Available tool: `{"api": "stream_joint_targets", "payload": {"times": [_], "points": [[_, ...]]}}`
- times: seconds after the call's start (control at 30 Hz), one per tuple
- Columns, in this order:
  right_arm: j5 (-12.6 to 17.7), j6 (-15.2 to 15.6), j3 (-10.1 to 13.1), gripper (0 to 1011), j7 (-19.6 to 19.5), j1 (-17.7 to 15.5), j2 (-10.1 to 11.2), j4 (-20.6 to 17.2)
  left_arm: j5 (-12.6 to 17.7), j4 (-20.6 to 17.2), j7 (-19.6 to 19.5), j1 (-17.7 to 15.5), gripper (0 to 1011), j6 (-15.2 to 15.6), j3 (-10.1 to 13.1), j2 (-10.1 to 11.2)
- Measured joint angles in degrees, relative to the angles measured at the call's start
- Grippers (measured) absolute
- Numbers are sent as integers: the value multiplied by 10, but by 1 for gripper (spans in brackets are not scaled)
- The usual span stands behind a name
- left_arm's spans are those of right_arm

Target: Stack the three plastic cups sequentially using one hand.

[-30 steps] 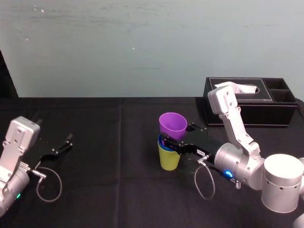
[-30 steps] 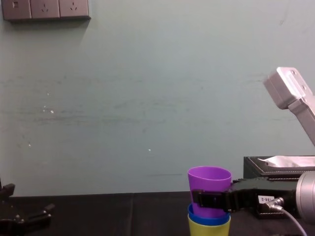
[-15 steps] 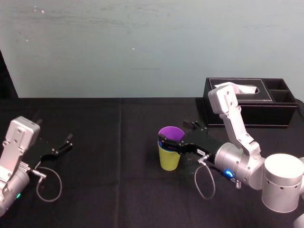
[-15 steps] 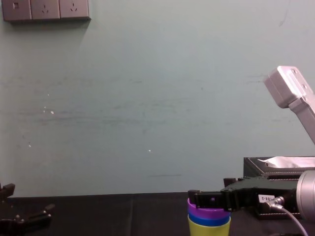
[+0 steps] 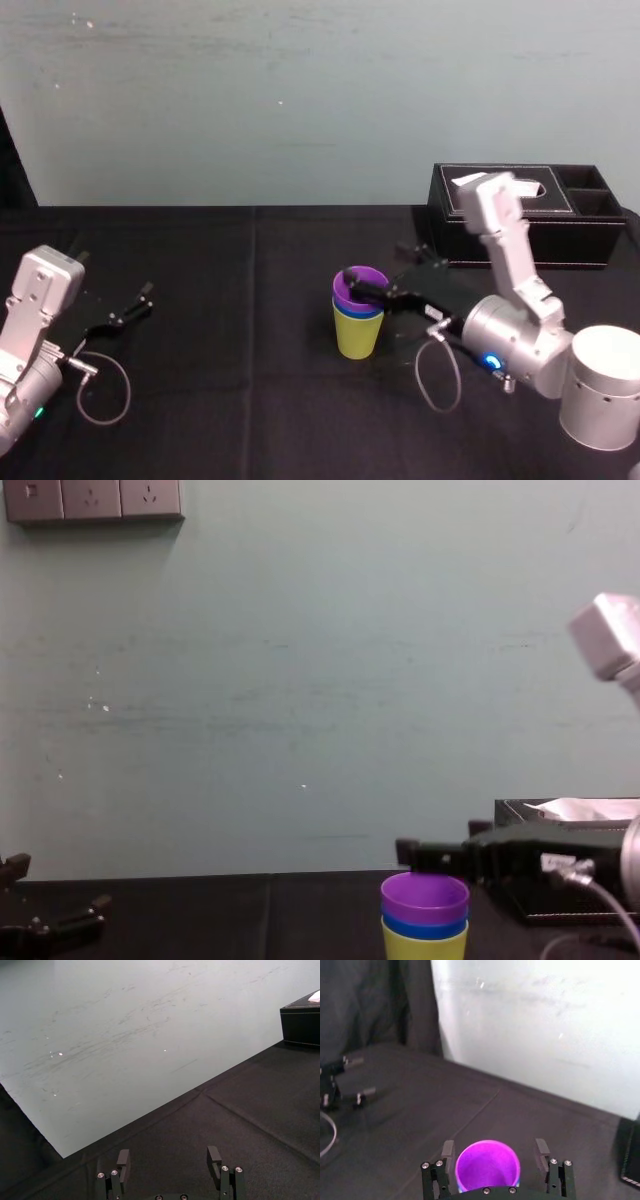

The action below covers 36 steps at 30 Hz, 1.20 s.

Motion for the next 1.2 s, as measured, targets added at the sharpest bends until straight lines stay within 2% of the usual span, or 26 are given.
{"api": "stream_joint_targets", "payload": {"times": [0.17, 0.33, 0.53, 0.7, 0.83, 1.2], "points": [[21, -40, 34, 1000, -15, -29, -7, -23, 0, 0, 0, 0, 1000, 0, 0, 0], [35, -64, 61, 1000, -37, -63, -13, -47, 0, 0, 0, 0, 1000, 0, 0, 0], [34, -87, 88, 1000, -77, -115, -21, -66, 0, 0, 0, 0, 1000, 0, 0, 0], [12, -103, 100, 1000, -108, -146, -33, -59, 0, 0, 0, 0, 1000, 0, 0, 0], [-11, -118, 107, 1000, -132, -162, -45, -39, 0, 0, 0, 0, 1001, 0, 0, 0], [-82, -135, 103, 1000, -180, -161, -64, 6, 0, 0, 0, 0, 1000, 0, 0, 0]]}}
